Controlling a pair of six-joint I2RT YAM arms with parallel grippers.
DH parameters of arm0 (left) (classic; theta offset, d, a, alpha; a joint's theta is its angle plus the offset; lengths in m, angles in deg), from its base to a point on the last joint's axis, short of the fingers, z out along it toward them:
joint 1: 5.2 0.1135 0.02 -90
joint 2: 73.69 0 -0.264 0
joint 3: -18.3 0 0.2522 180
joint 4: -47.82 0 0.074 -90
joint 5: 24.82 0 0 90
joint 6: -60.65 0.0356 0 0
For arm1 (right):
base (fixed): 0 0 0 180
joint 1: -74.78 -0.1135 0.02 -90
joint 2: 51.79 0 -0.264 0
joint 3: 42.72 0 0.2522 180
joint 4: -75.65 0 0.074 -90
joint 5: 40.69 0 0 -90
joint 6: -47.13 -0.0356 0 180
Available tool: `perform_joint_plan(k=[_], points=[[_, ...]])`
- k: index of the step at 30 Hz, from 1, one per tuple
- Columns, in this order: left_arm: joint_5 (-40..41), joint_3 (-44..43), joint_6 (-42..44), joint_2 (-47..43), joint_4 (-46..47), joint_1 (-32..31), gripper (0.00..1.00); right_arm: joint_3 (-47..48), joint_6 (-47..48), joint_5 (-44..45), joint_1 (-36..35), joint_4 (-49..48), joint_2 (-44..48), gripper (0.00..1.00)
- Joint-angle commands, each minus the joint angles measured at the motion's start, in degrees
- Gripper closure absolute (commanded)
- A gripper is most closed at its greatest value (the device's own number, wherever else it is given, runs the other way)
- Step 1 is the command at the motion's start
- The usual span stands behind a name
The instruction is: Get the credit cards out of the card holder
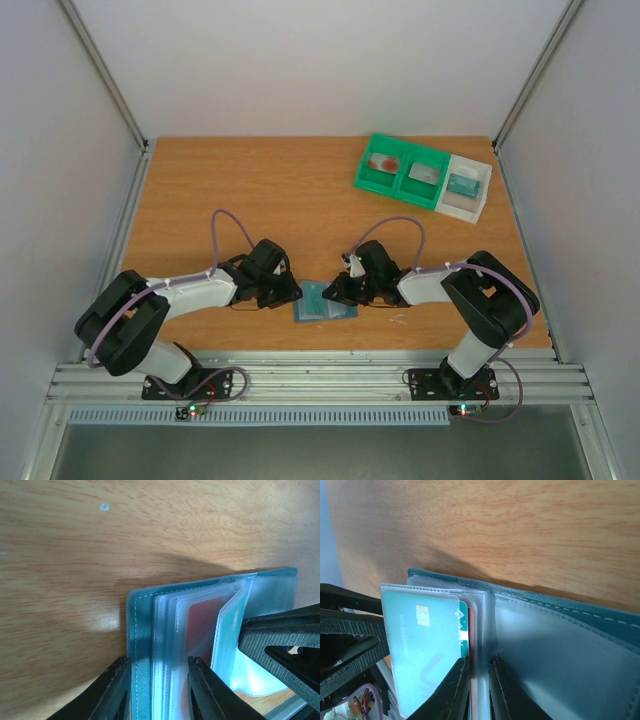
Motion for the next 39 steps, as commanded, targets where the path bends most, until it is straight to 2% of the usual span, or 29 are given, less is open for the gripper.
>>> perform_joint_plan(k=[1,3,6,11,15,26,35,39], points=[[0.15,1.37,0.55,-0.8,3.59,-0.24,0.7,-0.9,-0.89,1.6,-0.66,0.42,-1.4,0.86],[0.41,1.83,0.88,-0.79,3.84,-0.22,0.76,-0.9,-1.24,2.16,-0.68,1.13,-1.2,0.87],[0.93,1.64,1.8,-1.09,2.43,-0.22,0.81,-1.36,-1.62,2.86,-0.64,1.6,-0.28,0.89],[2.94,1.8,2.75,-5.02,-0.65,-0.15,0.82,-2.75,-1.51,5.89,-0.68,3.12,3.15,0.95],[1.43,1.8,3.33,-6.92,-0.15,-0.22,0.78,-2.3,-0.53,7.33,-0.71,5.85,5.0,0.97],[-5.77,0.31,2.98,-0.49,6.01,-0.22,0.78,0.85,-1.38,5.95,-2.25,8.64,6.73,0.88],[-5.68,2.05,2.58,2.36,7.97,-0.22,0.9,2.71,-1.21,6.87,-3.39,9.04,3.61,0.87],[-5.59,2.74,2.68,2.48,8.38,-0.17,0.9,2.81,-0.77,7.01,-3.52,8.66,2.53,0.88]])
